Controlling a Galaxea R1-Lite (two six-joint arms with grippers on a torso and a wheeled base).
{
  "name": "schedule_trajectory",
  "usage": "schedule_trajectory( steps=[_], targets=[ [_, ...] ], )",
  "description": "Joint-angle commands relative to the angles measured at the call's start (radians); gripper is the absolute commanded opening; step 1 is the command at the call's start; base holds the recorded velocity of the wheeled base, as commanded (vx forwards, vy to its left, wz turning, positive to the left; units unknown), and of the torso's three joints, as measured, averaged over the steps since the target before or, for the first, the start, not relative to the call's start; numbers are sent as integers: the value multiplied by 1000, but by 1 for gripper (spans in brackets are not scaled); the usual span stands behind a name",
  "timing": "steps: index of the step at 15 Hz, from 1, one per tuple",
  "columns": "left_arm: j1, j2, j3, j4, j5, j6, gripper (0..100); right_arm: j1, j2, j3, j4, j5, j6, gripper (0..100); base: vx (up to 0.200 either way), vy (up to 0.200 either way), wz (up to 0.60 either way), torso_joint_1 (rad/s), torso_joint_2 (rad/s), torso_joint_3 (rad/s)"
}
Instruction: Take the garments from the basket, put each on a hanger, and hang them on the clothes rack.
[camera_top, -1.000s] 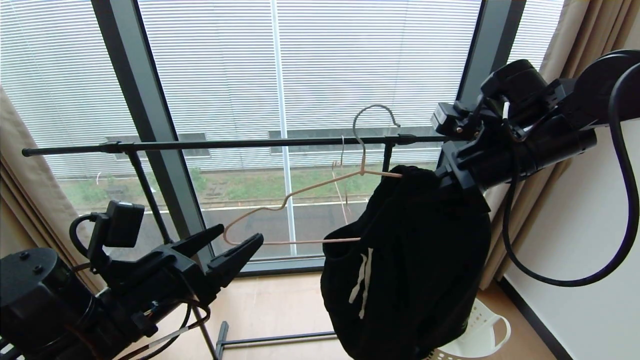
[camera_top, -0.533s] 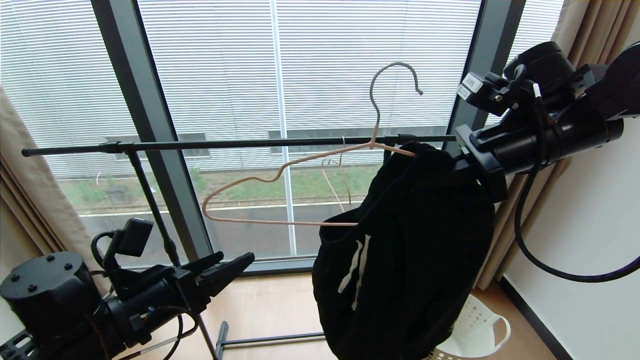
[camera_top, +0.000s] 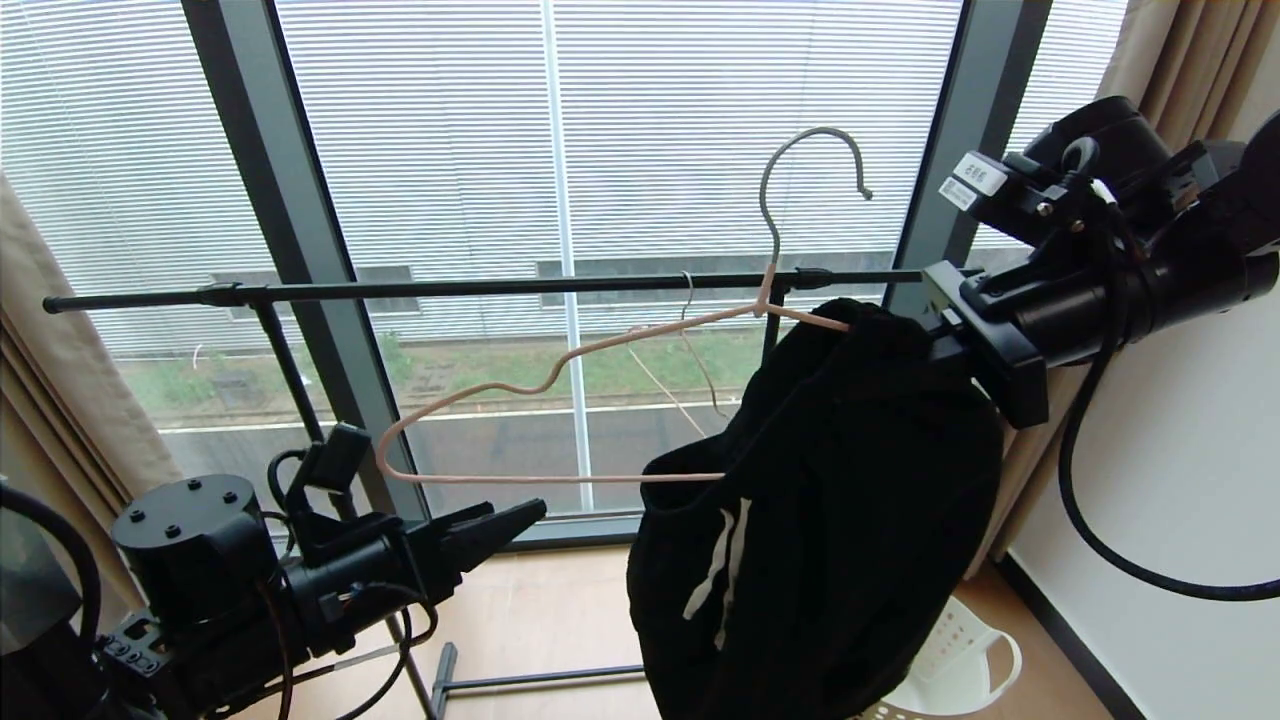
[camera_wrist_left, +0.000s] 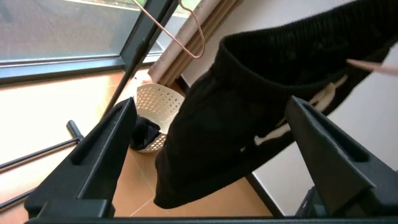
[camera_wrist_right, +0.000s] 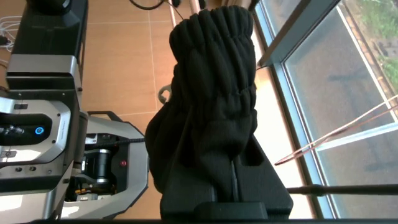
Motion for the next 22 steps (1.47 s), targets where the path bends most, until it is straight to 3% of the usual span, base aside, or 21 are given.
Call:
schedule_trajectory(
  steps=[1, 3, 6, 9, 15, 22],
  targets=[
    [-7, 48, -59, 5, -36, -1, 100, 25, -38, 40, 1, 1, -4, 0, 0, 0, 0, 0, 0, 0],
    [-12, 67, -100, 20, -45, -4, 100, 45, -42, 57, 1, 1, -6, 0, 0, 0, 0, 0, 0, 0],
    [-39, 68, -161, 130, -47, -1, 100, 93, -67, 106, -8, -1, -17, 0, 0, 0, 0, 0, 0, 0],
    [-74, 68, -164, 141, -47, 19, 100, 114, -70, 124, -25, -1, -17, 0, 0, 0, 0, 0, 0, 0],
    [-125, 79, -120, 160, -47, 133, 100, 137, -67, 127, -77, -5, -10, 0, 0, 0, 0, 0, 0, 0],
    [-148, 88, -120, 161, -47, 134, 100, 140, -99, 129, -84, -5, -12, 0, 0, 0, 0, 0, 0, 0]
  ],
)
